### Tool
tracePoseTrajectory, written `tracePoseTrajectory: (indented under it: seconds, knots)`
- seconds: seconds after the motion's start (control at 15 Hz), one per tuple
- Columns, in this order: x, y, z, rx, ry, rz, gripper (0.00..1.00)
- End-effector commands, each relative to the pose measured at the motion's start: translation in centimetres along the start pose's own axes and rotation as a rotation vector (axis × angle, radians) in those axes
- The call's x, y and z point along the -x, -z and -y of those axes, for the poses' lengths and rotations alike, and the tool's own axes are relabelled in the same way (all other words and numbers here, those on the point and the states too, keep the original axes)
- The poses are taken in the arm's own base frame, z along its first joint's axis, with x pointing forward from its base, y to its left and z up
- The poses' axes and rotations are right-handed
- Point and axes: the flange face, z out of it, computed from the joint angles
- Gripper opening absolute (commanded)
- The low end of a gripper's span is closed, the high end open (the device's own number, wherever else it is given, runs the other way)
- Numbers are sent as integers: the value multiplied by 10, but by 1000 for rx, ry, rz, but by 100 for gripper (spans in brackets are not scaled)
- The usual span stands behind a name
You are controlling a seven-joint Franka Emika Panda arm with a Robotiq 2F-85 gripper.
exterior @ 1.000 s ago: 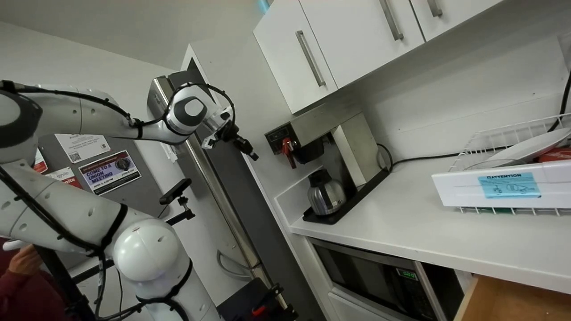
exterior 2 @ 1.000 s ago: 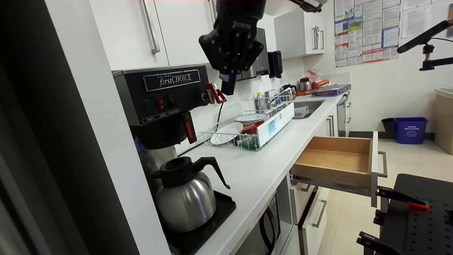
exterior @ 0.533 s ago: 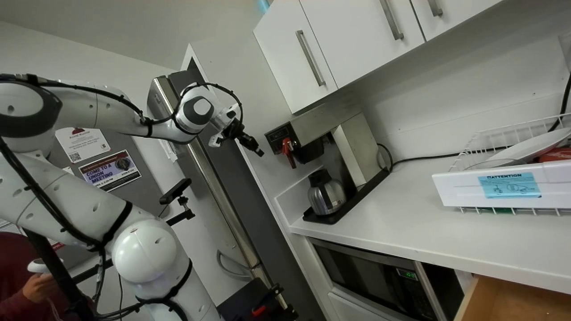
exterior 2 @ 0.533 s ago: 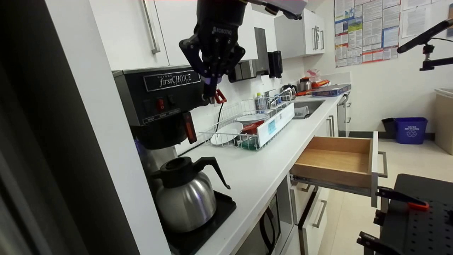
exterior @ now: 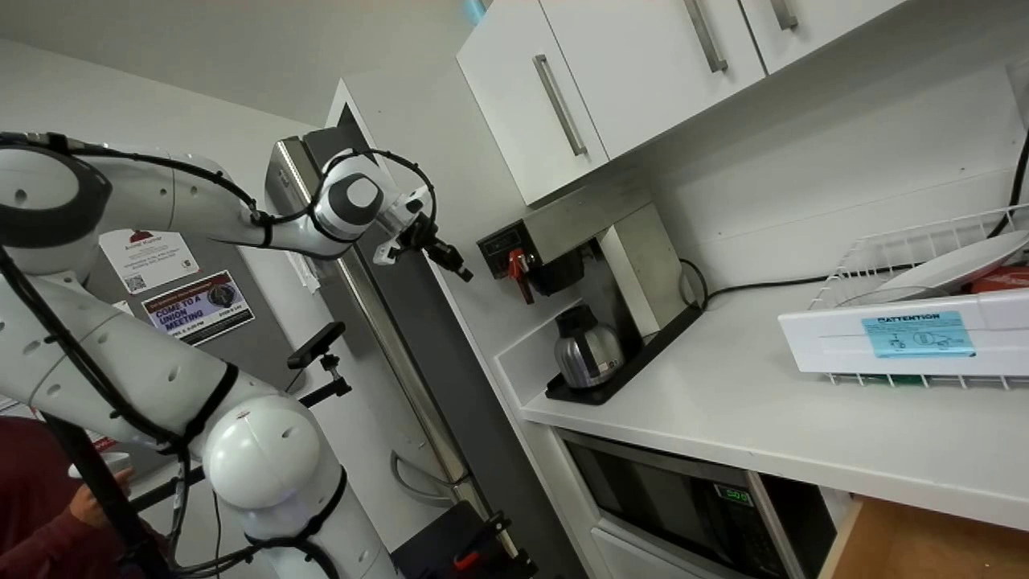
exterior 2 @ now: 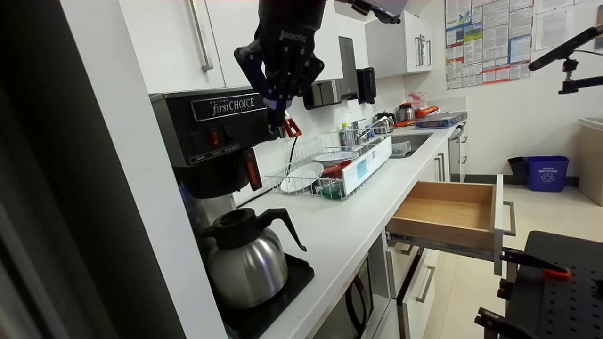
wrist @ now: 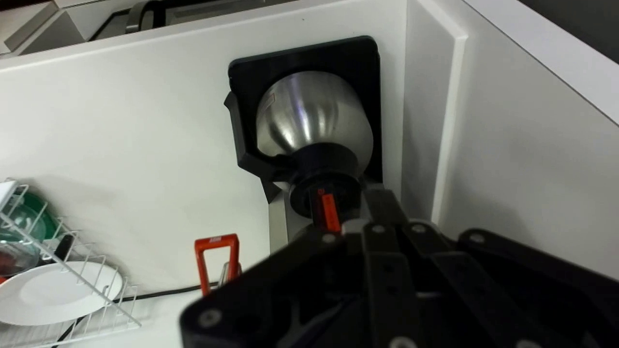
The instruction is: Turn on the coffee maker
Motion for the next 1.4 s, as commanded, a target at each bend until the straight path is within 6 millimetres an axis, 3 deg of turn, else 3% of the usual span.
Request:
tracePoseTrajectory:
  seconds: [0.0,0.8,1.33]
  knots:
    - [-6,4,6,-16,21,-37,0]
    - [-14,-26,23,-70,66,-115,0]
    - [-23,-33,33,-123,65,-178,0]
